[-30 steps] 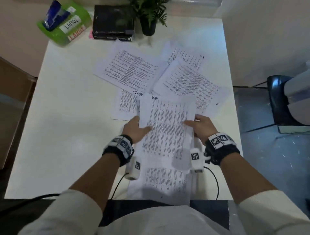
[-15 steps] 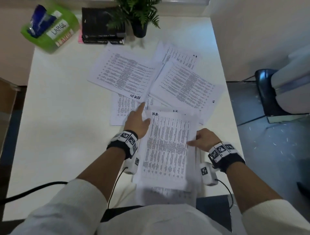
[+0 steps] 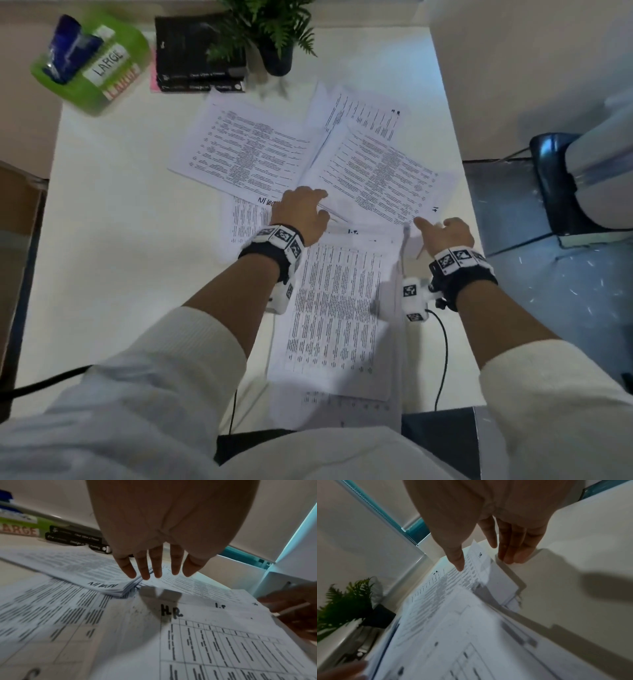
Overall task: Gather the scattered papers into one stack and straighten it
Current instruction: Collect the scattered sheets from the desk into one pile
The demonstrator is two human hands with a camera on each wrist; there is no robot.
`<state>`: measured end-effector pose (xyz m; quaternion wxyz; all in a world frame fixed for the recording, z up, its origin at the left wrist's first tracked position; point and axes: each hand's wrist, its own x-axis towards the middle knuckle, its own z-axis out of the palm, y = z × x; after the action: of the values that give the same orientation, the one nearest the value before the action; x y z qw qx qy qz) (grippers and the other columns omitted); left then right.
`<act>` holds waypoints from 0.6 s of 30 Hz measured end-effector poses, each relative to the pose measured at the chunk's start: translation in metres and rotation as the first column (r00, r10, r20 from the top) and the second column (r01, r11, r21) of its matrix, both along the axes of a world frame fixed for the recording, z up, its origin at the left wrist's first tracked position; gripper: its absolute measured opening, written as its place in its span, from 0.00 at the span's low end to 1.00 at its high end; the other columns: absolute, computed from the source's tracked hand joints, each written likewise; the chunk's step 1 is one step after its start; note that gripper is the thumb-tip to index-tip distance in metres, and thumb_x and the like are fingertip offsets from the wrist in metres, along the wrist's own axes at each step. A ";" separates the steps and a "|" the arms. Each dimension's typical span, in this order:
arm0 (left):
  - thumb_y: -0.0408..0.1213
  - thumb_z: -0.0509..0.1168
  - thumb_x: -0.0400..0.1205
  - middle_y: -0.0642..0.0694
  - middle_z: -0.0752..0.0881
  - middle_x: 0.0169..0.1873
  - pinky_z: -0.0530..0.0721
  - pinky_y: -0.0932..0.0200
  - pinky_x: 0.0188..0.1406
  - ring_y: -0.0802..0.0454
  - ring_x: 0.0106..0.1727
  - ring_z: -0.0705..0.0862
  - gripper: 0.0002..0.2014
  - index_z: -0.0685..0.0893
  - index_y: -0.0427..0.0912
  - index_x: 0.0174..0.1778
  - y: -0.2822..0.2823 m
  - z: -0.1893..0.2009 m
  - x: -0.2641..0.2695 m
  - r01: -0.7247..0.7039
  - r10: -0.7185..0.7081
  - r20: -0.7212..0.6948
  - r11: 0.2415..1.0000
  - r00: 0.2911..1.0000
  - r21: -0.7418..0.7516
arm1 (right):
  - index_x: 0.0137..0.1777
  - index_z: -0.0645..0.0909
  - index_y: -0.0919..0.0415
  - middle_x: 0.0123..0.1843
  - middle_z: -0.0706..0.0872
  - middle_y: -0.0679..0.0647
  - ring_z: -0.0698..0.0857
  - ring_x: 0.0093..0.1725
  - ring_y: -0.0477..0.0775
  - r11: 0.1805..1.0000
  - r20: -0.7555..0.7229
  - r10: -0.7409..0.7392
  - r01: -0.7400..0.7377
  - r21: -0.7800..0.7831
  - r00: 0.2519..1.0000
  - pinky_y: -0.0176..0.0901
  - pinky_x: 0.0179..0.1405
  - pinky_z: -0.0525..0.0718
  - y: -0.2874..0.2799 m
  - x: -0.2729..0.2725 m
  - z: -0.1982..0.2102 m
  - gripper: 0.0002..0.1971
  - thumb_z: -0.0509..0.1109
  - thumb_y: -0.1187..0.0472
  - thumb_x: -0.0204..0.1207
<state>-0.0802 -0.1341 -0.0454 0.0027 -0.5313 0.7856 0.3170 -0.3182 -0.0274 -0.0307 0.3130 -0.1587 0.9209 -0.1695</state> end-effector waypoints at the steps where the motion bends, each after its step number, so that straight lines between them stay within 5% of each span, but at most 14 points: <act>1: 0.47 0.58 0.85 0.47 0.77 0.76 0.70 0.38 0.76 0.42 0.76 0.73 0.24 0.73 0.53 0.79 -0.001 0.000 -0.005 0.053 -0.054 0.077 0.998 0.996 0.023 | 0.66 0.78 0.63 0.60 0.84 0.61 0.83 0.61 0.63 1.000 0.020 -0.006 0.006 -0.007 1.000 0.52 0.56 0.80 -0.005 -0.005 -0.003 0.30 0.75 0.41 0.73; 3: 0.50 0.53 0.87 0.49 0.74 0.79 0.67 0.38 0.78 0.42 0.78 0.72 0.24 0.69 0.55 0.81 0.001 -0.003 -0.016 0.108 -0.126 0.211 0.989 0.969 0.097 | 0.49 0.80 0.63 0.42 0.83 0.60 0.84 0.41 0.59 0.999 0.091 -0.038 0.040 -0.027 0.995 0.44 0.39 0.81 -0.015 -0.014 -0.007 0.25 0.77 0.41 0.69; 5: 0.51 0.51 0.87 0.49 0.73 0.80 0.64 0.38 0.77 0.42 0.78 0.71 0.25 0.68 0.55 0.81 0.005 -0.006 -0.024 0.089 -0.128 0.266 0.984 0.955 0.157 | 0.42 0.77 0.64 0.41 0.89 0.61 0.89 0.38 0.59 0.995 0.198 -0.089 0.098 -0.035 0.976 0.49 0.44 0.88 -0.021 -0.021 -0.011 0.25 0.79 0.42 0.65; 7: 0.52 0.51 0.87 0.49 0.73 0.80 0.64 0.37 0.76 0.41 0.78 0.72 0.25 0.68 0.54 0.81 0.010 -0.007 -0.030 0.067 -0.109 0.281 0.986 0.953 0.155 | 0.47 0.76 0.68 0.45 0.91 0.64 0.91 0.43 0.63 0.996 0.261 -0.075 0.082 -0.018 0.962 0.53 0.53 0.88 -0.026 -0.029 -0.013 0.25 0.79 0.46 0.67; 9: 0.52 0.51 0.87 0.49 0.73 0.79 0.64 0.38 0.75 0.42 0.78 0.72 0.24 0.69 0.54 0.80 0.012 -0.007 -0.032 0.049 -0.086 0.301 0.990 0.950 0.130 | 0.50 0.80 0.67 0.48 0.90 0.63 0.88 0.43 0.60 0.997 0.227 0.012 0.004 -0.072 0.974 0.46 0.49 0.86 -0.027 -0.034 -0.013 0.17 0.77 0.52 0.73; 14: 0.52 0.54 0.85 0.47 0.85 0.64 0.71 0.42 0.65 0.40 0.68 0.78 0.21 0.78 0.53 0.71 0.011 0.000 -0.041 -0.016 0.031 0.330 0.999 0.943 -0.048 | 0.56 0.85 0.61 0.54 0.89 0.56 0.86 0.48 0.57 0.942 0.019 0.057 -0.047 -0.332 0.998 0.41 0.49 0.82 -0.024 -0.050 -0.015 0.08 0.71 0.59 0.80; 18: 0.50 0.58 0.84 0.46 0.85 0.62 0.71 0.41 0.66 0.41 0.66 0.79 0.20 0.79 0.52 0.70 0.010 0.013 -0.053 -0.119 0.147 0.180 0.980 0.973 -0.159 | 0.62 0.83 0.64 0.55 0.88 0.62 0.86 0.54 0.59 0.842 -0.178 -0.005 -0.092 -0.531 0.984 0.40 0.49 0.80 -0.019 -0.067 -0.003 0.11 0.66 0.62 0.84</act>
<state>-0.1337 -0.1243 -0.0328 0.0176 -0.6095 0.7655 0.2053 -0.3856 -0.0467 -0.0340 0.1788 -0.2751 0.8562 -0.3990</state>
